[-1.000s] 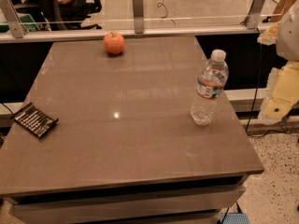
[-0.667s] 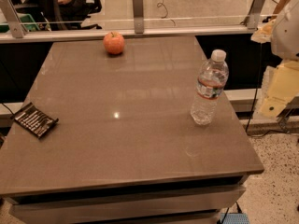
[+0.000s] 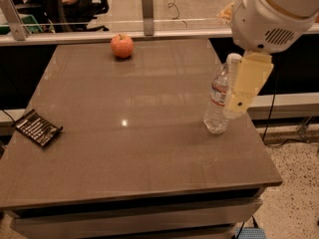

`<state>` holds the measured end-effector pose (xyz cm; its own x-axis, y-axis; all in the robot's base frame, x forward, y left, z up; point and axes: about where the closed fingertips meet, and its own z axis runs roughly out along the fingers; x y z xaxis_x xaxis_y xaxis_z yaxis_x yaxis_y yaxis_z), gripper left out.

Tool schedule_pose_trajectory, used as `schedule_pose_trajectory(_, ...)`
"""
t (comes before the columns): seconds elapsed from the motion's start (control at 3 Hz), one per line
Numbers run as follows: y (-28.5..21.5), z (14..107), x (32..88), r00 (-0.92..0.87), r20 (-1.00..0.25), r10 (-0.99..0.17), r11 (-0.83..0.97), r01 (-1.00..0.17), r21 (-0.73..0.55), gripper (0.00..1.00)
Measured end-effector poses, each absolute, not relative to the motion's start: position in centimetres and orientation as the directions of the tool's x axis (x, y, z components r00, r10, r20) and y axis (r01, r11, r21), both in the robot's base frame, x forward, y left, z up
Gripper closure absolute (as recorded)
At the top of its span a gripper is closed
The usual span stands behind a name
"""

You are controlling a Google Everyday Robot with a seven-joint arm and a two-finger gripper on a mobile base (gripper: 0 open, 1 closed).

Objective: Move rxbar chocolate near water bottle

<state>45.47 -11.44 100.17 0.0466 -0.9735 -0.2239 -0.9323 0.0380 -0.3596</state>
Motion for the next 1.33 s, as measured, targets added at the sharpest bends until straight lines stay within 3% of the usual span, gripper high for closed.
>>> schedule_pose_trajectory(0.33, -7.7, 100.2, 45.2, 0.116, -0.261, -0.958, -0.016, -0.934, -0.356, 0.00)
schedule_pose_trajectory(1.0, 0.5, 96.8, 43.2, 0.217, -0.457, -0.863, -0.114, -0.963, -0.243, 0.00)
schedule_pose_trajectory(1.33, 0.5, 96.8, 43.2, 0.217, -0.456, -0.863, -0.114, -0.963, -0.243, 0.00)
